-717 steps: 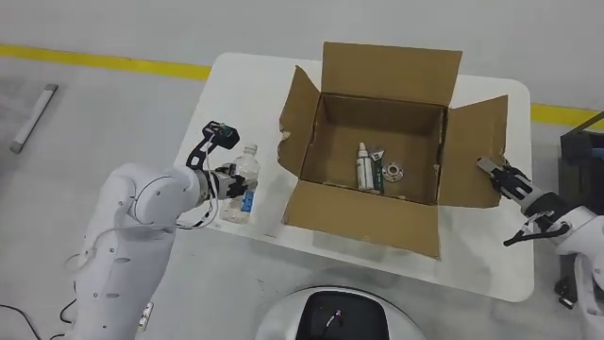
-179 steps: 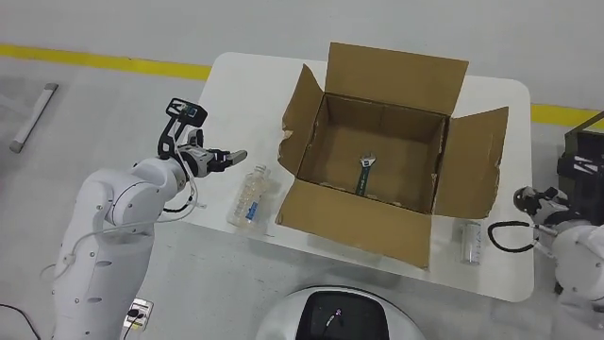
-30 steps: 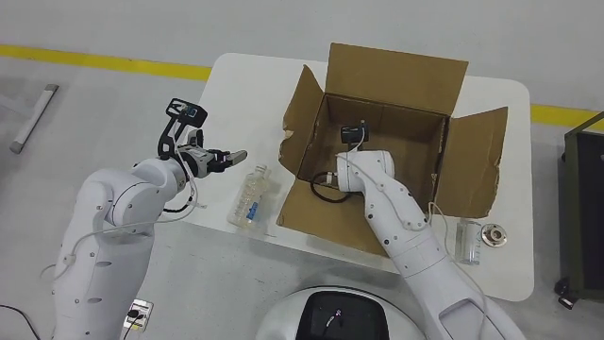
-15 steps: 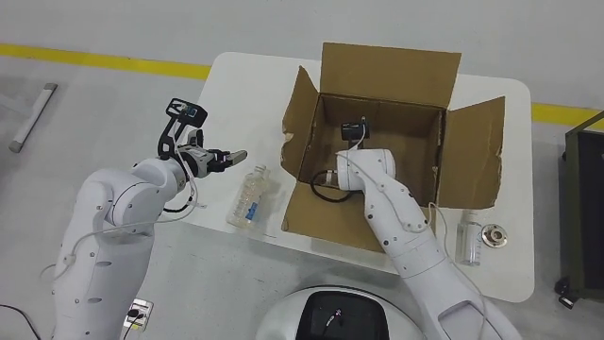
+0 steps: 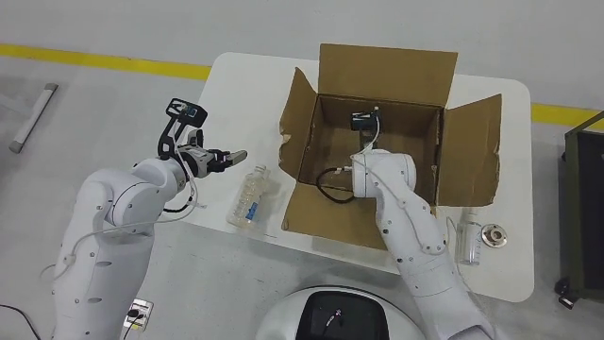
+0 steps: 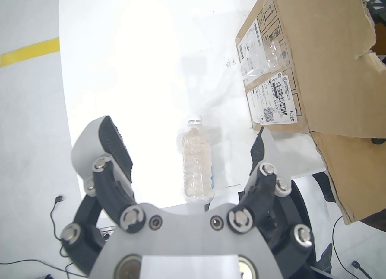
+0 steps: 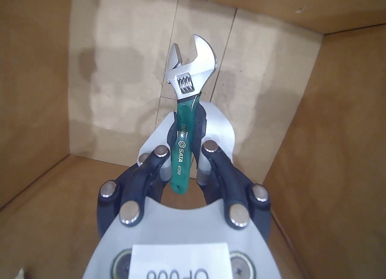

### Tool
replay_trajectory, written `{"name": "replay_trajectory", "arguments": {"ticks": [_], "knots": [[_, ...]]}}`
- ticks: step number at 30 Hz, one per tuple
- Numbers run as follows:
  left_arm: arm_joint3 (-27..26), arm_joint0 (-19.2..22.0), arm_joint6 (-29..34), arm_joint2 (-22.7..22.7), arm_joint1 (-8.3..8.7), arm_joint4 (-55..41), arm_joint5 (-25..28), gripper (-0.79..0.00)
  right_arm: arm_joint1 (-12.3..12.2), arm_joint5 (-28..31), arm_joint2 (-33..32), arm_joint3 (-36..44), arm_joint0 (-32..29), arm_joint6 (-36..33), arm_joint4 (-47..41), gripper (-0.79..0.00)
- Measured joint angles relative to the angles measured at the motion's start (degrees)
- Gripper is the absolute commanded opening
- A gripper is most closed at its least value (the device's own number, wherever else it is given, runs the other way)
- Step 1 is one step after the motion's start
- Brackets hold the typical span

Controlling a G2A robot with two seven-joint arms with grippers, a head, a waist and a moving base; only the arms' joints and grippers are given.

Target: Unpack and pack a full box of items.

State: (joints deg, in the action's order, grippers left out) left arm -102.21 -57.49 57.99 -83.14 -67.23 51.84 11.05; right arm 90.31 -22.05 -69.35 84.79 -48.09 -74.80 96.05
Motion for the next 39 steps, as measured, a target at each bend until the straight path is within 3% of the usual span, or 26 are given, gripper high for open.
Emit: {"name": "replay_trajectory", "arguments": {"ticks": [11,19,20,21,22,23,28,39], "knots": [[0.00,0.00,0.00,0.00,0.00,0.00,0.00,0.000,-0.79,4.95,-6.09,11.40,-5.90,6.66,-3.62,-0.785],[0.00,0.00,0.00,0.00,0.00,0.00,0.00,0.000,-0.77,5.48,-5.83,8.89,-6.17,5.59,-1.84,-0.785],[0.00,0.00,0.00,0.00,0.00,0.00,0.00,0.000,-0.70,5.25,-5.38,8.22,-5.92,5.10,-1.27,-0.699],[0.00,0.00,0.00,0.00,0.00,0.00,0.00,0.000,-0.61,5.02,-4.90,7.32,-5.54,4.45,-0.86,-0.419],[0.00,0.00,0.00,0.00,0.00,0.00,0.00,0.000,-0.46,4.71,-4.23,5.64,-4.80,3.28,-0.29,-0.289],[0.00,0.00,0.00,0.00,0.00,0.00,0.00,0.000,-0.34,4.42,-3.73,4.19,-4.04,2.38,0.19,0.000],[0.00,0.00,0.00,0.00,0.00,0.00,0.00,0.000,0.32,3.01,-1.98,-2.49,0.24,0.44,0.84,0.000],[0.00,0.00,0.00,0.00,0.00,0.00,0.00,0.000,0.29,3.35,-2.01,-2.46,0.00,1.00,0.99,0.000]]}}
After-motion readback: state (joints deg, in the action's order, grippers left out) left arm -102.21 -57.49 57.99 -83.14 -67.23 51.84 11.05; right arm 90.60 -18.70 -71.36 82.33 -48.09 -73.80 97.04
